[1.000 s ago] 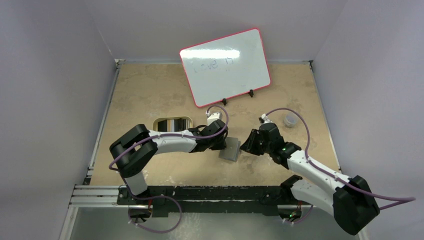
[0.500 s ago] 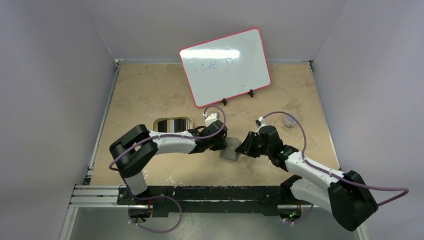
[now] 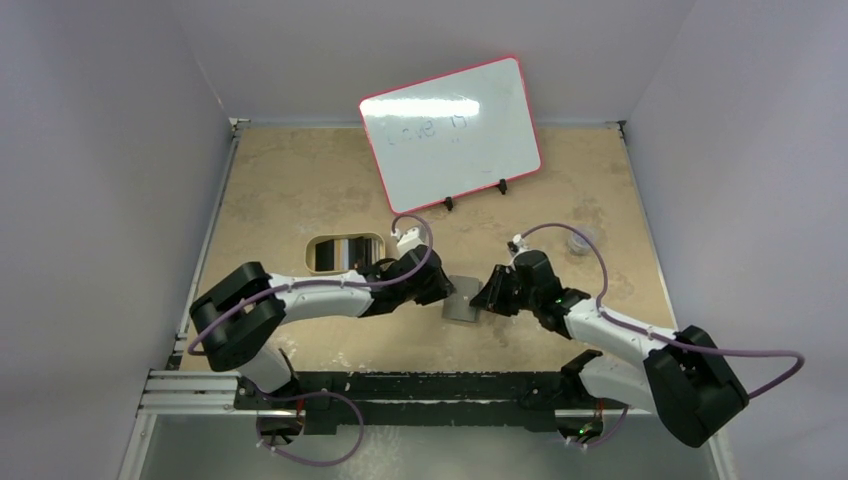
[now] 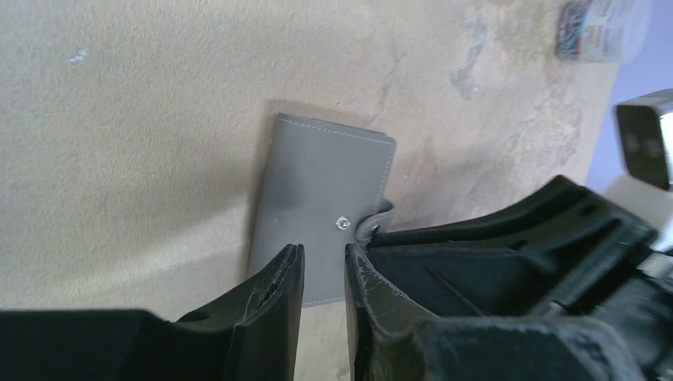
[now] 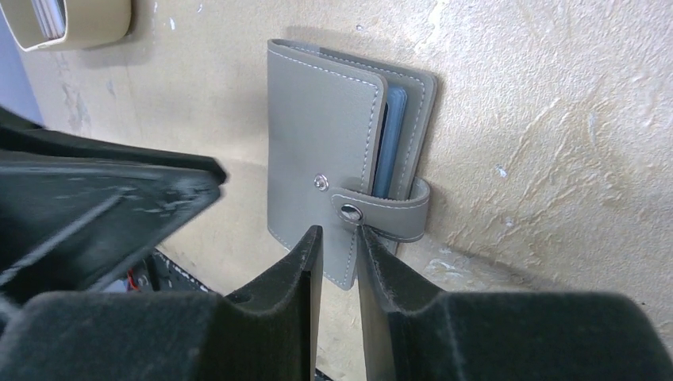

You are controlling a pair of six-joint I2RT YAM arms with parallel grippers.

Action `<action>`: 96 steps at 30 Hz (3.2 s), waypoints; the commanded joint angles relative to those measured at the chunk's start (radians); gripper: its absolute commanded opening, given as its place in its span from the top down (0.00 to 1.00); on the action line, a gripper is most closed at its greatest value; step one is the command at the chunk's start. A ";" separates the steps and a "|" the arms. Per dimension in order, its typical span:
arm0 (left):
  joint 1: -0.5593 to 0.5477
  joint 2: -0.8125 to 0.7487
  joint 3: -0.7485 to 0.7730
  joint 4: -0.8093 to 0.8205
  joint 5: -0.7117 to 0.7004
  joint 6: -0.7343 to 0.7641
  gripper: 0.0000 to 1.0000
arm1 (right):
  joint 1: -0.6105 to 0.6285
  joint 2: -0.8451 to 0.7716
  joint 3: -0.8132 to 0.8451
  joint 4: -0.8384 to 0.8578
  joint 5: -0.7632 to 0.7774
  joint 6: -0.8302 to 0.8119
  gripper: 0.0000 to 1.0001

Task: Put the credit cards into the card holder
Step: Close the card holder at the center of the board.

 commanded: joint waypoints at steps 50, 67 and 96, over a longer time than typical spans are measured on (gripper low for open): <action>0.056 0.210 0.167 -0.246 -0.038 0.186 0.80 | -0.097 -0.009 0.154 -0.179 0.020 -0.151 0.68; 0.042 0.170 0.184 -0.229 -0.021 0.159 0.80 | -0.109 0.063 0.047 0.042 -0.129 -0.083 0.71; 0.041 0.097 0.086 -0.078 0.059 0.094 0.80 | -0.108 0.094 0.162 -0.090 -0.078 -0.187 0.76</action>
